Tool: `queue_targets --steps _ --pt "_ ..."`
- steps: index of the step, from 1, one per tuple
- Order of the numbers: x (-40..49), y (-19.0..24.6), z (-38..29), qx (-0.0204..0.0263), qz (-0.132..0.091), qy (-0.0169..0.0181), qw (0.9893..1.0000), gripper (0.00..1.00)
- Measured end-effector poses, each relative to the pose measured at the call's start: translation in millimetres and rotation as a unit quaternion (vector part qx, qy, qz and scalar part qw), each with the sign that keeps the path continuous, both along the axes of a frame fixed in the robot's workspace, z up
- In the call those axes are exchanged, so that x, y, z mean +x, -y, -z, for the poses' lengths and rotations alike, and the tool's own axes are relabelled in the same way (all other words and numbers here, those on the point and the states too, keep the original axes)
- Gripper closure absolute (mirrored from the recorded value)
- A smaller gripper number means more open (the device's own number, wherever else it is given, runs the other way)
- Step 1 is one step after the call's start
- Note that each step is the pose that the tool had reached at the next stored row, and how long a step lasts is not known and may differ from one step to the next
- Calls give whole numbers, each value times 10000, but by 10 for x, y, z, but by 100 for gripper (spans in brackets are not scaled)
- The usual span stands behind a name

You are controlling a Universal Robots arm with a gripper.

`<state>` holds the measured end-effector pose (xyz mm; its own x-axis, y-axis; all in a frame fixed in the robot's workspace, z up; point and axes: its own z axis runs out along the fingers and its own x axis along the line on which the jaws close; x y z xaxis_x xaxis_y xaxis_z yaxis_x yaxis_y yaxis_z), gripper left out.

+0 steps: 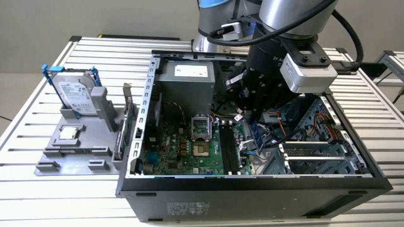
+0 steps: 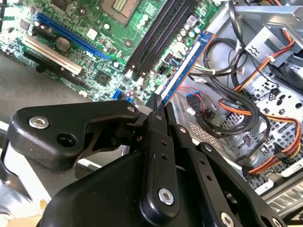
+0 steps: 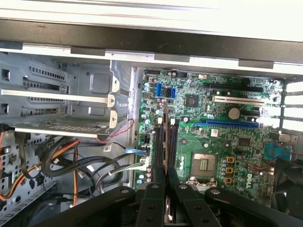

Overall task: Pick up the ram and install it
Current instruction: 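Insert the ram into the slot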

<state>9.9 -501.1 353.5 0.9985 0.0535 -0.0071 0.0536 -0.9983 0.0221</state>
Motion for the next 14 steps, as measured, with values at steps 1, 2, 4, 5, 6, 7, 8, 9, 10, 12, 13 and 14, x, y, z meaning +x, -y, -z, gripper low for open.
queue_targets --steps 1,2,4,5,6,7,8,9,10,12,13,14 --pt "0 0 1 0 0 -34 10000 100" --pt "0 0 2 6 0 -64 10000 100" --pt "-1 0 12 54 0 -72 10000 100" --pt "0 0 16 101 0 -73 9999 100" --pt "0 -1 19 163 -2 -72 9998 100" --pt "0 -1 21 227 -2 -73 9997 100" --pt "0 -1 24 294 -2 -73 9995 100" --pt "-1 -1 28 350 -3 -72 9994 100" --pt "-1 0 31 374 -2 -71 9993 100" --pt "5 -1 34 378 -3 -70 9993 100" --pt "8 -1 36 378 -3 -69 9993 100" --pt "12 -1 38 378 -3 -68 9993 100"
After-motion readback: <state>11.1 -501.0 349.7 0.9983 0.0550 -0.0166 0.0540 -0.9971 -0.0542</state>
